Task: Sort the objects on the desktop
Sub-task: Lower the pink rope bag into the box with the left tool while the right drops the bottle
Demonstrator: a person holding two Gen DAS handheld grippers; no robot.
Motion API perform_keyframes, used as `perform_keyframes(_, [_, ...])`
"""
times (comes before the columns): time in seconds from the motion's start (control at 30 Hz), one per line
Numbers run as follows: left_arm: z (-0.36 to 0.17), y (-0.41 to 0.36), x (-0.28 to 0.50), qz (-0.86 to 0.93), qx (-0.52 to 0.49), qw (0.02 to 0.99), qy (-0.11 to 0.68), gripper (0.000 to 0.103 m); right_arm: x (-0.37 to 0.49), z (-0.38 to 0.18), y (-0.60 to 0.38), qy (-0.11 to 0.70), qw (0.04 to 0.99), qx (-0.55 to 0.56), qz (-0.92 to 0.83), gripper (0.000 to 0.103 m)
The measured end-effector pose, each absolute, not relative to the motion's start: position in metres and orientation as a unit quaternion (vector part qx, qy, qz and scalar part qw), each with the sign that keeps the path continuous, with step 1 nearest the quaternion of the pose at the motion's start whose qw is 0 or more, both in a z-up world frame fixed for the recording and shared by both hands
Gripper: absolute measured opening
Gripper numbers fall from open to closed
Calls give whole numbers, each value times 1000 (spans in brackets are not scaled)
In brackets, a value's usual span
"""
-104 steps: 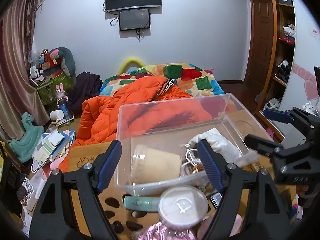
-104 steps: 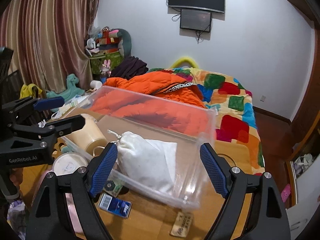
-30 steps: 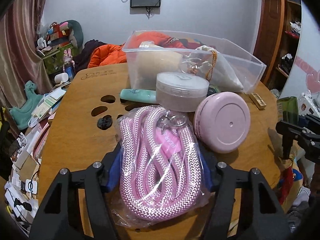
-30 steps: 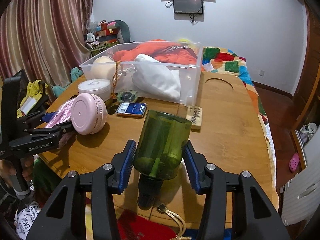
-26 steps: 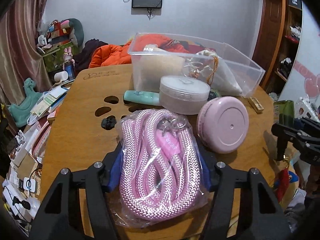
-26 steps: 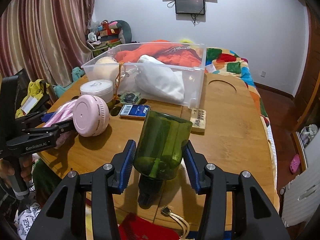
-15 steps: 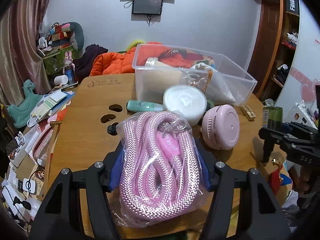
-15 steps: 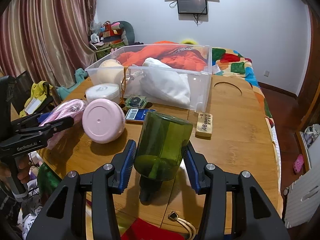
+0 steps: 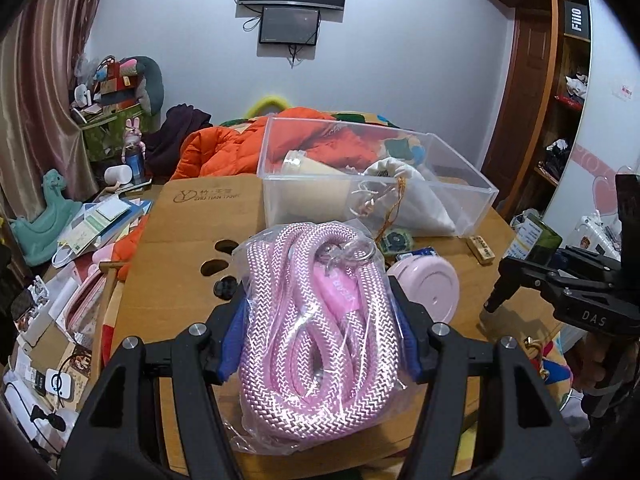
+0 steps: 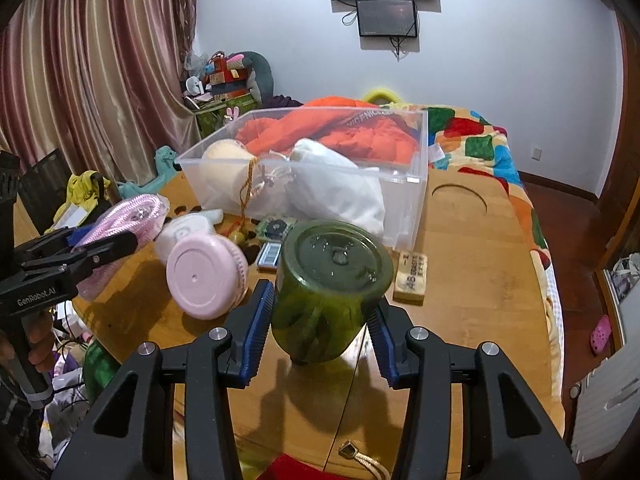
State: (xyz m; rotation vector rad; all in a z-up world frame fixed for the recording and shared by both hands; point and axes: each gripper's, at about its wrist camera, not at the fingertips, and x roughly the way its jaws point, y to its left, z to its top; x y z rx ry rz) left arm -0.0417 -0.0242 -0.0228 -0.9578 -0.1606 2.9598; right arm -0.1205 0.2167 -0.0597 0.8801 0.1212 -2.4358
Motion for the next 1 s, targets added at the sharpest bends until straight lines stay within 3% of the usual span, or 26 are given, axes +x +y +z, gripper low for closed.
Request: perform_keyframes(1.0, [47,-13,-108,967,-247,52,-23,62,-183,10,201,58,269,251,-928,42])
